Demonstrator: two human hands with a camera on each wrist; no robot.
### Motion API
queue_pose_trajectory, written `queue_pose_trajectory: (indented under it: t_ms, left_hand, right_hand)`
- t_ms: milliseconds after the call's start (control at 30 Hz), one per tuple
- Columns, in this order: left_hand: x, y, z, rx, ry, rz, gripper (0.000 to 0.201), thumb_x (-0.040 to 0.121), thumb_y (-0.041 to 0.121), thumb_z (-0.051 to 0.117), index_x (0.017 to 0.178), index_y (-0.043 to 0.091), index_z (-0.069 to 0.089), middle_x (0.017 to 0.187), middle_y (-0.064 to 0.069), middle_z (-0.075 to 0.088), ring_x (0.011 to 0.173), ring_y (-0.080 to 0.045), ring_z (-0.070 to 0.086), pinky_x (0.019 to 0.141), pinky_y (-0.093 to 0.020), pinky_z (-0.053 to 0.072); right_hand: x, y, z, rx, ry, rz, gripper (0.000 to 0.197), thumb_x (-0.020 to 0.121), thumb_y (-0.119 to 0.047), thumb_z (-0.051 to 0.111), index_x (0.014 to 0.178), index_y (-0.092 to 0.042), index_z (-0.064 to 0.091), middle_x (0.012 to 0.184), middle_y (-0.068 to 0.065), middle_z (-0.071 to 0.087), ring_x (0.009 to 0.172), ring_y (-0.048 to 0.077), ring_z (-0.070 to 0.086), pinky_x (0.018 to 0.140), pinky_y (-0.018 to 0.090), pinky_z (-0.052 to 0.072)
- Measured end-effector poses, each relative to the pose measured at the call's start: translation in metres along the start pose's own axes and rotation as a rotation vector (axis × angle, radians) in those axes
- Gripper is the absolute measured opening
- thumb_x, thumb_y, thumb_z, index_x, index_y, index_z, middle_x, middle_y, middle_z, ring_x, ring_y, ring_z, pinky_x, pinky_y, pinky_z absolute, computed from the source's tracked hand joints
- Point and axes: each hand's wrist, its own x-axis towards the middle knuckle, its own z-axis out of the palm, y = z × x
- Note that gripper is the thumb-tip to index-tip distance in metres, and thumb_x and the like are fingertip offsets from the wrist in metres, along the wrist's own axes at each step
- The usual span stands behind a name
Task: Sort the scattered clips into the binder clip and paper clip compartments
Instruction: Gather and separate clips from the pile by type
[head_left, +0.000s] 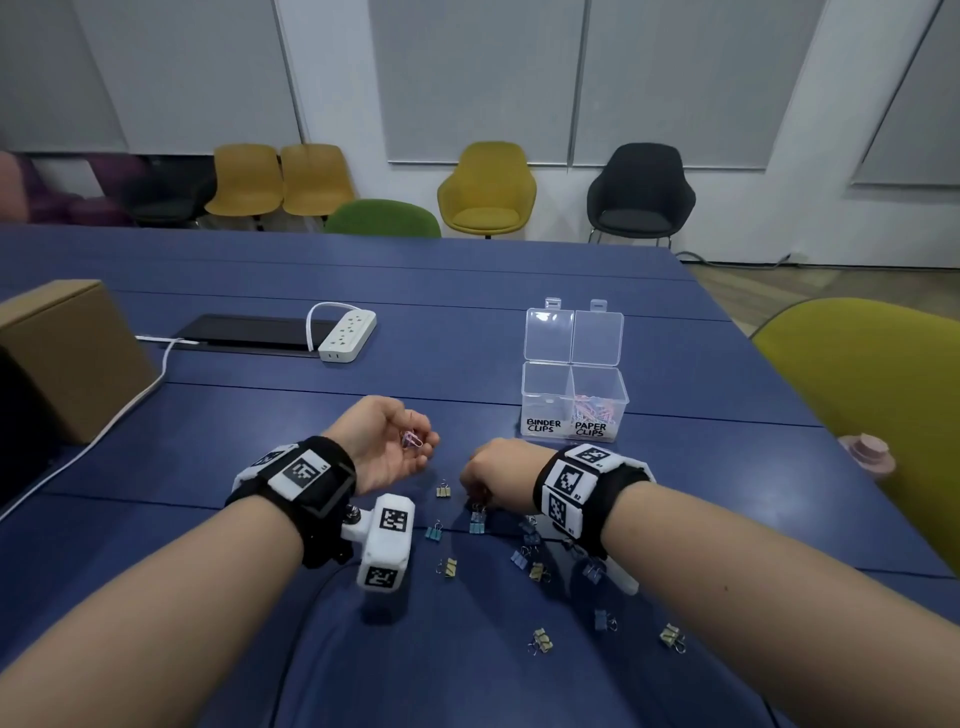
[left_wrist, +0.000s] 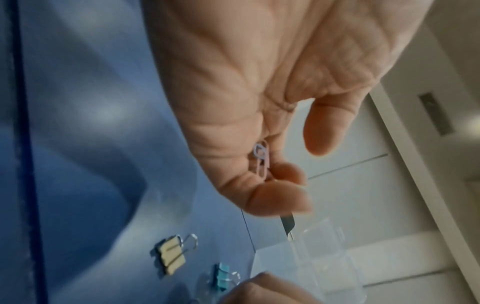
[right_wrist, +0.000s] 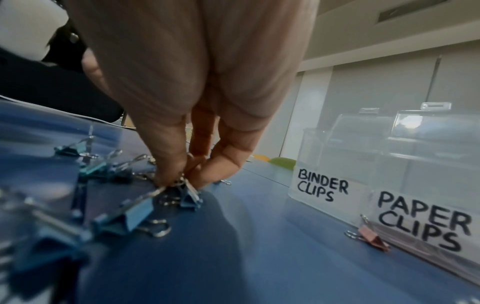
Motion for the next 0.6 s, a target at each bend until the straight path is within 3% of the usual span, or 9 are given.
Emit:
queue_pose_trajectory:
  t_ms: [33, 133, 200, 367, 467, 600]
  left_hand:
    - [-0.001, 0.000, 0.003, 0.059, -0.002, -0.012, 0.008, 0.067, 0.005, 0.043, 0.066, 0.007, 0.050, 0.063, -0.009, 0.052, 0.050, -0.018, 0.046, 0.043, -0.019, 0.043]
    - [0.005, -0.008, 0.013, 0.291, 0.045, -0.061, 0.025, 0.087, 0.011, 0.046, 0.062, 0.015, 0.042, 0.052, 0.001, 0.038, 0.039, -0.010, 0.031, 0.035, -0.016, 0.023]
    - [0.008, -0.012, 0.020, 0.464, 0.066, -0.085, 0.027, 0.091, 0.016, 0.051, 0.065, 0.016, 0.044, 0.051, 0.004, 0.031, 0.038, -0.009, 0.024, 0.036, -0.015, 0.016]
    - [0.000, -0.015, 0.042, 0.815, 0.058, -0.067, 0.021, 0.092, 0.017, 0.057, 0.072, 0.012, 0.053, 0.055, -0.001, 0.032, 0.039, -0.012, 0.023, 0.037, -0.012, 0.019]
    - [-0.004, -0.017, 0.051, 0.949, 0.070, -0.024, 0.020, 0.094, 0.015, 0.054, 0.074, 0.012, 0.053, 0.058, -0.003, 0.036, 0.041, -0.015, 0.029, 0.037, -0.012, 0.023]
    - [-0.007, -0.023, 0.054, 0.928, 0.063, 0.004, 0.020, 0.090, 0.007, 0.055, 0.071, 0.010, 0.049, 0.059, -0.005, 0.037, 0.045, -0.016, 0.029, 0.041, -0.015, 0.023]
  right_hand:
    - [-0.002, 0.001, 0.002, 0.009, 0.009, 0.018, 0.021, 0.085, -0.005, 0.054, 0.102, -0.008, 0.066, 0.102, 0.013, 0.064, 0.102, 0.032, 0.060, 0.076, 0.031, 0.045]
    - [-0.008, 0.004, 0.005, 0.044, 0.002, 0.088, 0.022, 0.083, -0.002, 0.053, 0.100, -0.009, 0.066, 0.104, 0.016, 0.067, 0.098, 0.033, 0.062, 0.074, 0.031, 0.045]
    - [-0.011, 0.006, 0.007, 0.079, -0.009, 0.112, 0.020, 0.083, -0.004, 0.056, 0.100, -0.008, 0.066, 0.104, 0.016, 0.068, 0.099, 0.033, 0.061, 0.076, 0.033, 0.048]
    - [-0.021, 0.008, 0.011, 0.141, -0.032, 0.155, 0.021, 0.080, -0.008, 0.063, 0.101, -0.009, 0.066, 0.103, 0.012, 0.069, 0.096, 0.030, 0.064, 0.074, 0.032, 0.050]
    - [-0.031, 0.016, 0.015, 0.294, 0.068, 0.205, 0.010, 0.077, -0.010, 0.066, 0.086, -0.014, 0.064, 0.090, 0.006, 0.068, 0.084, 0.023, 0.063, 0.078, 0.034, 0.055]
    - [-0.059, 0.041, 0.012, 0.728, 0.238, 0.300, 0.020, 0.079, -0.004, 0.065, 0.070, -0.017, 0.054, 0.068, -0.002, 0.060, 0.060, 0.010, 0.053, 0.057, 0.021, 0.047]
